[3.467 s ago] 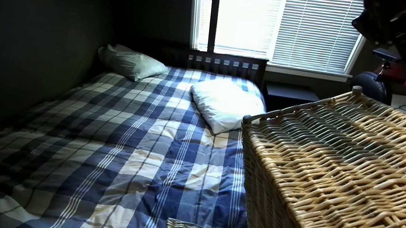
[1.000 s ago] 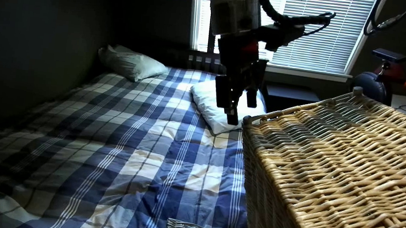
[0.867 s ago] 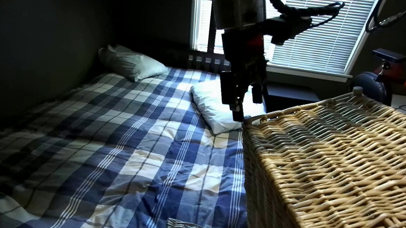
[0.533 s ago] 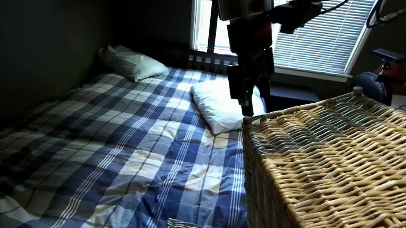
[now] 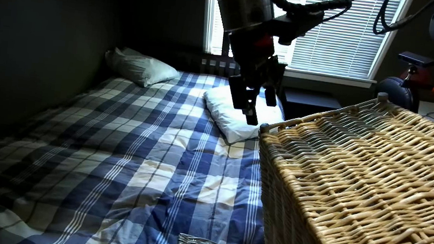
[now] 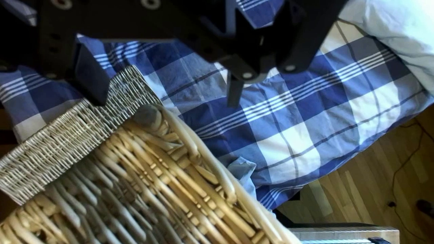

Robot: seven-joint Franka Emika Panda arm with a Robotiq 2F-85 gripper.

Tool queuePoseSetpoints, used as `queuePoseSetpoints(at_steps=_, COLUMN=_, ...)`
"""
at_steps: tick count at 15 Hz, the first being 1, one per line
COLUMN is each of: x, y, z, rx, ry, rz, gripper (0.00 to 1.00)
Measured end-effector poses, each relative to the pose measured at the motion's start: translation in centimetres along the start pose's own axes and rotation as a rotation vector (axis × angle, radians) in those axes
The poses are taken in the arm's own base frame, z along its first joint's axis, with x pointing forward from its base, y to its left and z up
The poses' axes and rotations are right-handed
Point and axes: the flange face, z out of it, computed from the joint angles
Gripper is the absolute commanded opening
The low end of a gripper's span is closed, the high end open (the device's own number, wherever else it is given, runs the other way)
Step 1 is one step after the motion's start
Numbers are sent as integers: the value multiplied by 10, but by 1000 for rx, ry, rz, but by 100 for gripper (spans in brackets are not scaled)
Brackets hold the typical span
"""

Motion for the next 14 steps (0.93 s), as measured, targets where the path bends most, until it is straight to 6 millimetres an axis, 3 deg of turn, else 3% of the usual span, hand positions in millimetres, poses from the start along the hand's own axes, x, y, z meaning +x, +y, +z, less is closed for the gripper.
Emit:
queuePoseSetpoints(at_steps=4, x=5, y=-11, z=8, rx=-7, ry=-18, rz=-18, gripper=73)
queuePoseSetpoints(at_steps=5, x=5, y=-15, z=9, rx=-8, ry=-20, rz=-24, gripper=65)
queuePoseSetpoints(at_steps=7, x=6, y=-20, z=10, rx=-10, ry=-24, rz=-34, gripper=64)
queuePoseSetpoints(at_steps=8, x=6, y=-23, z=11, rx=-10, ry=-25, rz=-38, gripper=55)
queuePoseSetpoints(at_steps=14, x=1, y=-30, z=11, rx=-25, ry=-41, rz=-37, gripper=55)
